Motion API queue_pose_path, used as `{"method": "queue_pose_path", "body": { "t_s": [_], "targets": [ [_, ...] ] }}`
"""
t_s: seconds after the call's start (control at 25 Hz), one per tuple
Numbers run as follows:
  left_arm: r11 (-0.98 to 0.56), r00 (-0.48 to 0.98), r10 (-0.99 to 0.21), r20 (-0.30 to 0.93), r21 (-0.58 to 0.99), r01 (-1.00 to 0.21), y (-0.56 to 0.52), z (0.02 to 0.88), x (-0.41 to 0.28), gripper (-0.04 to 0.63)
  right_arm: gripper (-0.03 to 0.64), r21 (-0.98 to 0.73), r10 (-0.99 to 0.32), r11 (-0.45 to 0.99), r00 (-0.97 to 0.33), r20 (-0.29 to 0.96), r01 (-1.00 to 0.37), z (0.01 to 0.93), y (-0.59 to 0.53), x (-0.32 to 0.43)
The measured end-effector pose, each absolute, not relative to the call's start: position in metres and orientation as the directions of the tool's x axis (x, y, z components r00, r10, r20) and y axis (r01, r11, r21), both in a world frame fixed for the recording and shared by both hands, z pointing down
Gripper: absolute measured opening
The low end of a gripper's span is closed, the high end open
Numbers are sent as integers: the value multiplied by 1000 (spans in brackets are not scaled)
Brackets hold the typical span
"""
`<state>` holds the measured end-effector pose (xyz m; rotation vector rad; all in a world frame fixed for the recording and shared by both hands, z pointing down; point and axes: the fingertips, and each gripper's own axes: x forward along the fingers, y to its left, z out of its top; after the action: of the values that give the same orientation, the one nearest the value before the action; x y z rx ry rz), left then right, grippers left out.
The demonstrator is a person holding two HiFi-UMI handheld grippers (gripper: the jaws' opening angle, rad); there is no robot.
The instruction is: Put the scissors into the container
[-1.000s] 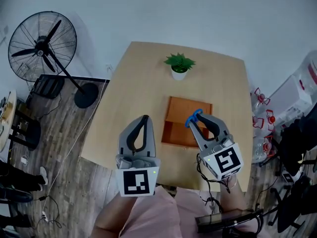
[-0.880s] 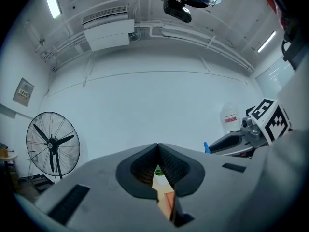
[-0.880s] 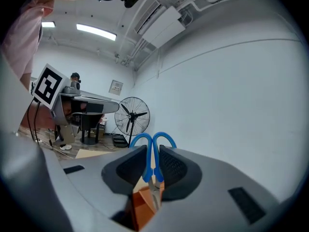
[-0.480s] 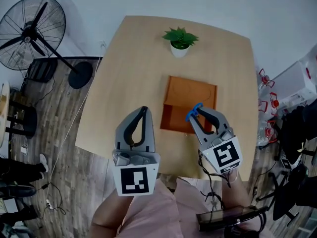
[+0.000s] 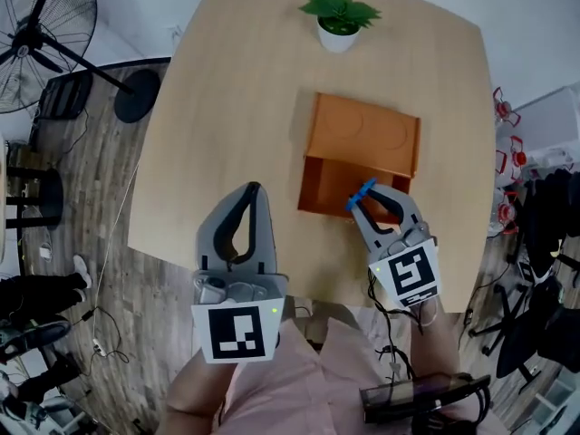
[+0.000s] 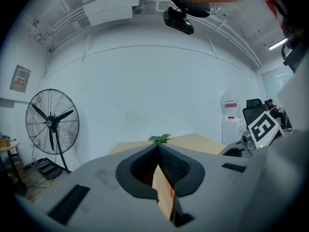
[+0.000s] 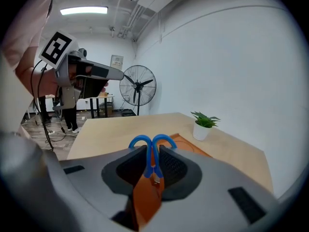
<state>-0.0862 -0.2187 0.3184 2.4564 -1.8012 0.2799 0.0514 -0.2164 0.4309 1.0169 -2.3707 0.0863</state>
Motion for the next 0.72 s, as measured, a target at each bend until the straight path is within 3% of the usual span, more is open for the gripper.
{"method": "queue_pose_path", "body": {
  "t_s": [0.72],
  "targets": [
    [-274, 270, -922, 277, 24, -961, -238, 367, -112, 5, 84, 102, -519, 764, -514, 683, -637, 501, -231, 37]
  ]
}}
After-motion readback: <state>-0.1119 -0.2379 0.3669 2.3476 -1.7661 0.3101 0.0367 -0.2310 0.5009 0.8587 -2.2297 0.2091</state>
